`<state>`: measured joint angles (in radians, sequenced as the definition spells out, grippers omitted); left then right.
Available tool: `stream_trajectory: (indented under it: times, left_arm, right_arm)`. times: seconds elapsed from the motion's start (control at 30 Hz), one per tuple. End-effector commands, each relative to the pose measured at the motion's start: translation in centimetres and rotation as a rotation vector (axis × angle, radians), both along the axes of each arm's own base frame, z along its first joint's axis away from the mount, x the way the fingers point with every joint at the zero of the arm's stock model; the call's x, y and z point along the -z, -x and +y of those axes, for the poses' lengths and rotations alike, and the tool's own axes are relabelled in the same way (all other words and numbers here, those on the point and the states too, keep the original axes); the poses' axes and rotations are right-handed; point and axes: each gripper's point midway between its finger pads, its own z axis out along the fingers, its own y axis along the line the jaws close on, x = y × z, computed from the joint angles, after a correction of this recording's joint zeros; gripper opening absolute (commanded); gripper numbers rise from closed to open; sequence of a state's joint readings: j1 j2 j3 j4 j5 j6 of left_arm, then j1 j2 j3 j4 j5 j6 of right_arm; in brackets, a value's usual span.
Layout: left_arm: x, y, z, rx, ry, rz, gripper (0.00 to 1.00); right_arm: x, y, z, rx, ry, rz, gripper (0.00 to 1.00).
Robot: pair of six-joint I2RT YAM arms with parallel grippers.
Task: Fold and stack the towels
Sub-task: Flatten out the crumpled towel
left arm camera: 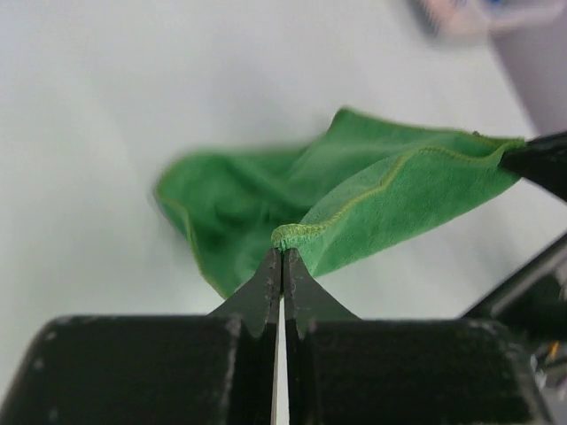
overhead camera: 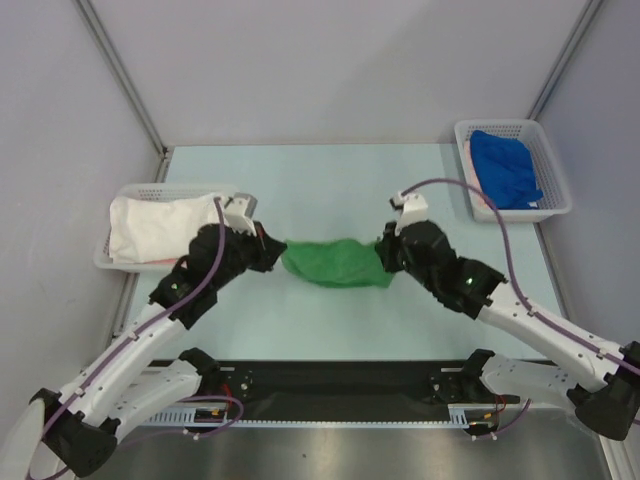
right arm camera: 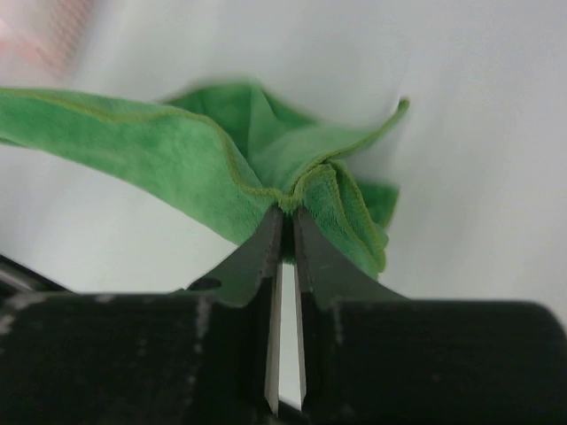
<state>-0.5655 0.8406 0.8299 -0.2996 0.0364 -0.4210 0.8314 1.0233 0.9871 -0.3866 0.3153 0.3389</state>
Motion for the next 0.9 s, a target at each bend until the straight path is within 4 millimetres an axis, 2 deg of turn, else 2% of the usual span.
stream_trajectory:
  times: [0.0,0.07,0.1,0.13,0.2,0.23,0.3,0.33,0.47,0.7,0.87]
  left_arm:
    - [8.5,4.0,-1.5,0.088,0.011,0.181,0.0]
    - [10.4,5.2,-2.0,0.093,0.054,0.225,0.0]
    - [12.5,6.4,-2.1,0.113,0.044,0.26,0.0]
    - [13.1,6.9,-2.2,0.108,0.055,0.28,0.0]
    - [14.7,7.5,-1.9,0.094,0.03,0.311,0.0]
    - [15.0,7.5,-1.8,0.086,0.027,0.32,0.0]
    - [15.6,7.6,-1.7,0.08,0.012,0.333,0.0]
    - [15.9,7.5,-1.7,0.076,0.001,0.343,0.0]
    - [15.8,7.1,-2.0,0.075,-0.01,0.35,0.0]
    - [15.7,7.0,-2.2,0.078,-0.017,0.36,0.0]
    - [15.7,7.1,-2.1,0.076,-0.019,0.361,0.0]
  right_arm:
    - [6.3,2.4,-2.7,0.121,0.012,0.098,0.13]
    - [8.7,3.8,-2.9,0.136,-0.025,0.155,0.18]
    - [9.4,4.3,-3.0,0.132,-0.041,0.164,0.23]
    - [11.1,5.1,-3.6,0.133,-0.032,0.188,0.29]
    - [12.3,5.7,-3.9,0.157,-0.037,0.214,0.37]
    - [12.9,5.9,-4.1,0.16,-0.026,0.225,0.44]
    - [13.7,6.2,-4.3,0.176,-0.009,0.249,0.45]
    - [13.9,6.3,-4.2,0.174,-0.001,0.25,0.5]
    - [14.7,6.5,-4.0,0.181,0.032,0.278,0.48]
    - [15.9,7.9,-3.2,0.143,0.066,0.301,0.5]
    - [17.0,8.4,-3.2,0.166,0.098,0.318,0.47]
